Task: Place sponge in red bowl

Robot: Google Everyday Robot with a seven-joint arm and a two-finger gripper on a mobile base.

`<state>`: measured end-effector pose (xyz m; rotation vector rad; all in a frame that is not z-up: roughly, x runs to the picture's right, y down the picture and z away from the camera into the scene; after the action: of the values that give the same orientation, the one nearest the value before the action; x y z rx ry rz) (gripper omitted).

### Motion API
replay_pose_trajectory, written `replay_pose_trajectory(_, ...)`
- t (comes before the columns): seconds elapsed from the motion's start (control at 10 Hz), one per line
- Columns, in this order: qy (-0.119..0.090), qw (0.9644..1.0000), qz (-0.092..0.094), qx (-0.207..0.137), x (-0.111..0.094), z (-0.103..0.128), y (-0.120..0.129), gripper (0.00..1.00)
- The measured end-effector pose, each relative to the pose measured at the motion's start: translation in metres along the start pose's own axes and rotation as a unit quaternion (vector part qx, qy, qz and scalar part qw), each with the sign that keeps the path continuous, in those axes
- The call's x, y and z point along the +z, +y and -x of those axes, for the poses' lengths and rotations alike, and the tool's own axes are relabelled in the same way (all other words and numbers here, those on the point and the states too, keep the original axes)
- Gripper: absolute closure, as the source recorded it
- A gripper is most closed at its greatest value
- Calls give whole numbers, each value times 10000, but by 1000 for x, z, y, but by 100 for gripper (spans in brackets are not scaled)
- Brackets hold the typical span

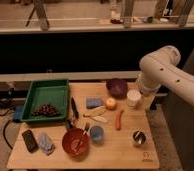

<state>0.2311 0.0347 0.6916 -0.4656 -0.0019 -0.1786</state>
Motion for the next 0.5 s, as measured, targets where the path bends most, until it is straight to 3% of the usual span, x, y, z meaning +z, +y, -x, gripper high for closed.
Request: replay_pose_trajectory(0.5, -4, 9991, -179, -394, 3, 21, -28, 20)
